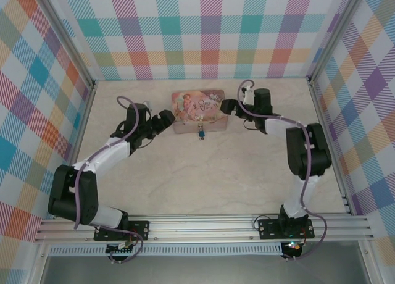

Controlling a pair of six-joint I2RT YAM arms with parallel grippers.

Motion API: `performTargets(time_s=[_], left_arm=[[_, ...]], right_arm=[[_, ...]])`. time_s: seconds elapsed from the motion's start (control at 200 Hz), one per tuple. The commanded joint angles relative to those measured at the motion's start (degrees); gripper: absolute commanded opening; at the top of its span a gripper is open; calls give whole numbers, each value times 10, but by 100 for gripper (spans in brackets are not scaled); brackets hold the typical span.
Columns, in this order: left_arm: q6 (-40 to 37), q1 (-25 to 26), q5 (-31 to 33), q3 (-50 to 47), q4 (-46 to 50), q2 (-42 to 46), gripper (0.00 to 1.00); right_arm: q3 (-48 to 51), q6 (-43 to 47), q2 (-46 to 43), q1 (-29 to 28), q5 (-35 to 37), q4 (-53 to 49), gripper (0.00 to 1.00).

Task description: Unlock a padlock with a key

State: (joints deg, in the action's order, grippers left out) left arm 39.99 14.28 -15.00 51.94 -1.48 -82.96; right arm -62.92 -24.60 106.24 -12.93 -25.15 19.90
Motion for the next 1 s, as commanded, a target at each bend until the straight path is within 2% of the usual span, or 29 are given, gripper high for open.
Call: performTargets(time_s=[0.0, 0.09, 0.185, 0.31, 0.405, 0.62, 0.995], left_arm=[[-16, -36, -42, 40, -7, -42, 85], [-6, -54, -78, 64, -40, -92, 88], [-7, -56, -108, 104, -41, -151, 90], [4, -56, -118, 136, -46, -203, 92], [15, -55, -113, 138, -63, -219, 92], [19, -48, -130, 158, -53, -257, 92], [32, -38, -125, 163, -58, -274, 92]], right_arm=[[81, 22, -74, -19, -4, 24, 91], [159, 18, -104, -58, -1, 67, 85], [207, 7, -96, -98, 11, 122, 79], [220, -22, -45, -123, 13, 215, 72], [204, -38, 3, -135, 14, 249, 66], [175, -57, 67, -142, 25, 273, 54], [122, -50, 114, -159, 26, 238, 44]])
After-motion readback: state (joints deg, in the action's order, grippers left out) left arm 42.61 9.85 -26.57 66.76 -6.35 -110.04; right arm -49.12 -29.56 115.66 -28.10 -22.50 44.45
